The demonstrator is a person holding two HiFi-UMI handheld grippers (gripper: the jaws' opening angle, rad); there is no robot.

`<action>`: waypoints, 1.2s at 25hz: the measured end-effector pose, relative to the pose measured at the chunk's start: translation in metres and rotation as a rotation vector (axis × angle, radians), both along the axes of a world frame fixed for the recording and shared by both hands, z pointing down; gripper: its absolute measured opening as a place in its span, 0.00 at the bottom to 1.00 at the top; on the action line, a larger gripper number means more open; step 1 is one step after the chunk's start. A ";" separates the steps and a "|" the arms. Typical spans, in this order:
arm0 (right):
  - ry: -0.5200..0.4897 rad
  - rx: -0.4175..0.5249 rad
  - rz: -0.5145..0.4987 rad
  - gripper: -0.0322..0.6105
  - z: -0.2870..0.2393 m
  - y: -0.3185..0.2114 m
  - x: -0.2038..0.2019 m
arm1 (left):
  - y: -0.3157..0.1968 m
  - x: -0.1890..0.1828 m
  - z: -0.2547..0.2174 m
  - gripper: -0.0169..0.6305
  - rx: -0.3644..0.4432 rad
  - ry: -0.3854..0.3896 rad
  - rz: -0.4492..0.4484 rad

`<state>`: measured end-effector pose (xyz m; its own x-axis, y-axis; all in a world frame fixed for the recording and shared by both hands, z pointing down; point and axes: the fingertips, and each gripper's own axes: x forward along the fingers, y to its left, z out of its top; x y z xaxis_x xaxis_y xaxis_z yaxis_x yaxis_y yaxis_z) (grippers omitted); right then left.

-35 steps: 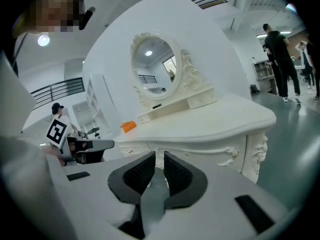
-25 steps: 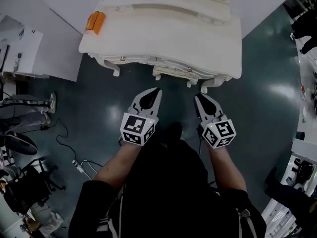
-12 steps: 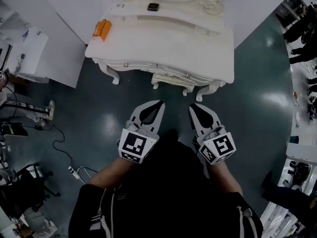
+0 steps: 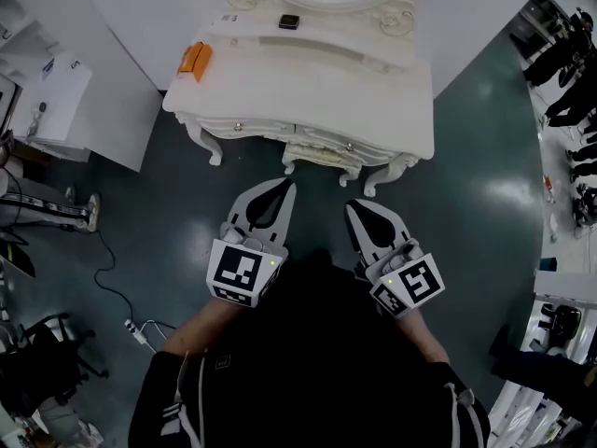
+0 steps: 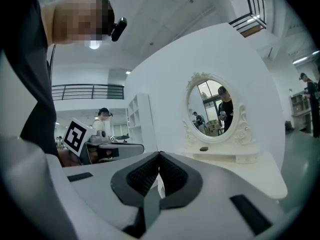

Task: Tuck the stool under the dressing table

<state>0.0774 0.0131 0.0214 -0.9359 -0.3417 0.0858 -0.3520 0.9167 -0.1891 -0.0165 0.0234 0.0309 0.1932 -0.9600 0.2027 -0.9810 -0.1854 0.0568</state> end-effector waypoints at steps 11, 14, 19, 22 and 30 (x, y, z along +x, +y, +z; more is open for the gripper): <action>-0.001 0.063 -0.038 0.08 -0.035 0.012 -0.004 | 0.011 -0.001 -0.012 0.04 -0.035 -0.007 -0.003; -0.013 0.058 -0.056 0.08 -0.039 0.014 -0.002 | 0.010 0.005 -0.016 0.04 -0.025 0.005 -0.006; -0.010 0.047 -0.053 0.08 -0.038 0.011 0.006 | 0.009 0.010 -0.014 0.04 -0.025 0.019 -0.018; -0.005 0.056 -0.045 0.08 -0.033 0.005 0.012 | 0.008 0.009 -0.011 0.04 -0.033 0.023 -0.029; -0.010 0.036 -0.038 0.08 -0.028 0.007 0.016 | 0.010 0.009 -0.009 0.04 -0.037 0.026 -0.035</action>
